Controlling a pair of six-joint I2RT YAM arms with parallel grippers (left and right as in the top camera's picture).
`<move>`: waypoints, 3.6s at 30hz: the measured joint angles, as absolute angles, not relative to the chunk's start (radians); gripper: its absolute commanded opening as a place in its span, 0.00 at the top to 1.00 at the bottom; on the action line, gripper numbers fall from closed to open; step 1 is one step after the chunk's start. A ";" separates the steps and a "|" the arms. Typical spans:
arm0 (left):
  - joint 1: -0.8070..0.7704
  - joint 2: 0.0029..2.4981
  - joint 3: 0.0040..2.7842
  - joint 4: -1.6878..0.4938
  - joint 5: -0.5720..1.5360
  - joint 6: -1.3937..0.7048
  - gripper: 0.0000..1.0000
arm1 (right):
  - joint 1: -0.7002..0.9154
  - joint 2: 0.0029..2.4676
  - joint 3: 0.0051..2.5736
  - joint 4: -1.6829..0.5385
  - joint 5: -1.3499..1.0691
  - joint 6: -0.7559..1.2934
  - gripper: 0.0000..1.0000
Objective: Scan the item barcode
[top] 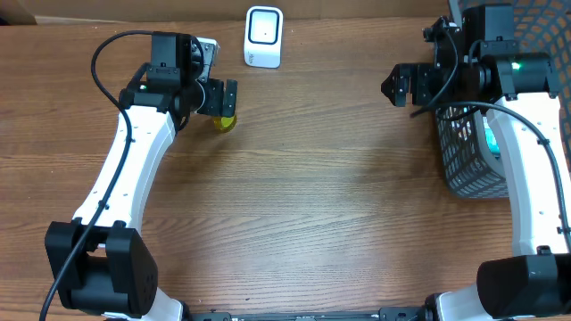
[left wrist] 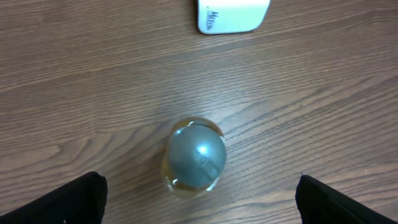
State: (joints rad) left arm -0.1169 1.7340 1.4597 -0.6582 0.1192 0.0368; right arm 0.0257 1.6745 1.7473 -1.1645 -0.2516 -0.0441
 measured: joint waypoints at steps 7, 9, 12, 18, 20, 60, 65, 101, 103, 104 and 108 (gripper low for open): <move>-0.117 1.736 1.460 -0.642 0.139 0.043 0.00 | 0.026 1.677 2.026 -1.179 -0.310 0.024 0.00; -0.117 1.736 1.460 -0.643 0.143 0.037 0.00 | 0.025 1.676 2.175 -1.221 -0.294 0.033 0.00; -0.117 1.736 1.462 -0.676 0.146 0.015 0.01 | 0.009 1.658 2.363 -1.325 -0.208 0.051 0.00; -0.109 1.714 1.501 -0.785 0.146 -0.059 0.00 | -0.133 1.615 2.493 -1.512 -0.064 0.088 0.00; -0.103 1.686 1.527 -0.790 0.146 -0.078 0.00 | -0.170 1.622 2.493 -1.536 -0.046 0.094 0.00; -0.052 1.502 1.626 -0.809 0.115 -0.132 0.00 | -0.423 1.991 2.060 -1.593 -0.018 0.101 0.00; -0.052 1.502 1.626 -0.809 0.115 -0.132 0.00 | -0.415 1.991 1.990 -1.552 -0.016 0.101 0.00; -0.052 1.502 1.626 -0.809 0.115 -0.132 0.01 | -0.380 1.991 1.705 -1.371 0.004 0.103 0.58; -0.052 1.502 1.626 -0.809 0.115 -0.132 0.00 | -0.380 1.991 1.712 -1.388 0.004 0.104 0.66; -0.052 1.502 1.626 -0.808 0.115 -0.132 0.00 | -0.380 1.992 1.718 -1.399 0.004 0.105 0.67; -0.052 1.502 1.626 -0.809 0.115 -0.132 0.00 | -0.380 1.993 1.800 -1.460 0.004 0.104 0.68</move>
State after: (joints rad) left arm -0.0525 1.5021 1.6257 -0.8085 0.1150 -0.1322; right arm -0.3798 1.9930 1.8004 -1.4597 0.0036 0.1043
